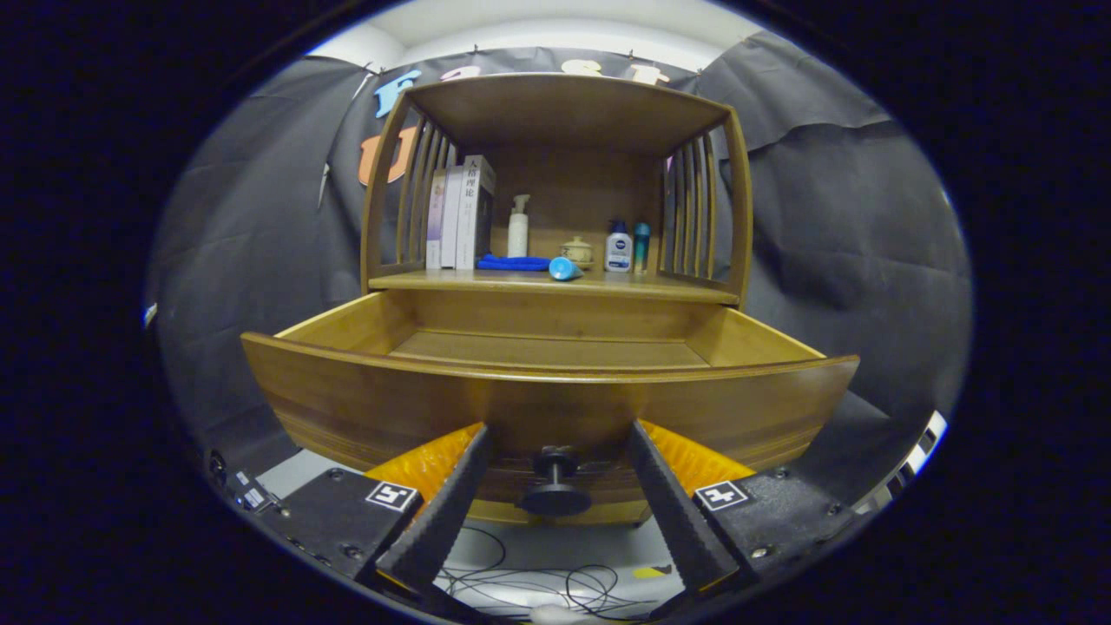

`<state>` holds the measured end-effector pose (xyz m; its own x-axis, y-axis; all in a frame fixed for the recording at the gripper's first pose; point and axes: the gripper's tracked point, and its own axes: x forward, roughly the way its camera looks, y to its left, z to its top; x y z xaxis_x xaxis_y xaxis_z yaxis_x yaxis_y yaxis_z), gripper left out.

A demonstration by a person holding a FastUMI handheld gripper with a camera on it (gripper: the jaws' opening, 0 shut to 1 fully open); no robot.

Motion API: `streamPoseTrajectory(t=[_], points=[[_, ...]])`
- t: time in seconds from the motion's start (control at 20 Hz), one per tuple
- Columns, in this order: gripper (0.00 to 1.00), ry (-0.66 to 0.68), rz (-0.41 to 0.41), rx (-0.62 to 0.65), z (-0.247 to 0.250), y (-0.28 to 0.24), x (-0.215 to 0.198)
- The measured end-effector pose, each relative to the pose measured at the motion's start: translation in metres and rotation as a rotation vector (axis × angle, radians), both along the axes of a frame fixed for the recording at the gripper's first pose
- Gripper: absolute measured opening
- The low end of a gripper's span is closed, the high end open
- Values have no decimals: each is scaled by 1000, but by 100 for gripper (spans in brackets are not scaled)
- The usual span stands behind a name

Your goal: Pull open the drawer, take out the items inside it, and place them on the countertop above the cabinet.

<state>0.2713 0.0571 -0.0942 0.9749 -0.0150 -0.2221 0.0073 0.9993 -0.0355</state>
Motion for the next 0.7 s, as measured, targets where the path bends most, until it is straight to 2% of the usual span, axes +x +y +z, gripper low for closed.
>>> streamPoseTrajectory(t=[0.2, 0.7], points=[[100, 11, 26, 31, 1, -3, 6], [100, -6, 22, 26, 4, 0, 25]])
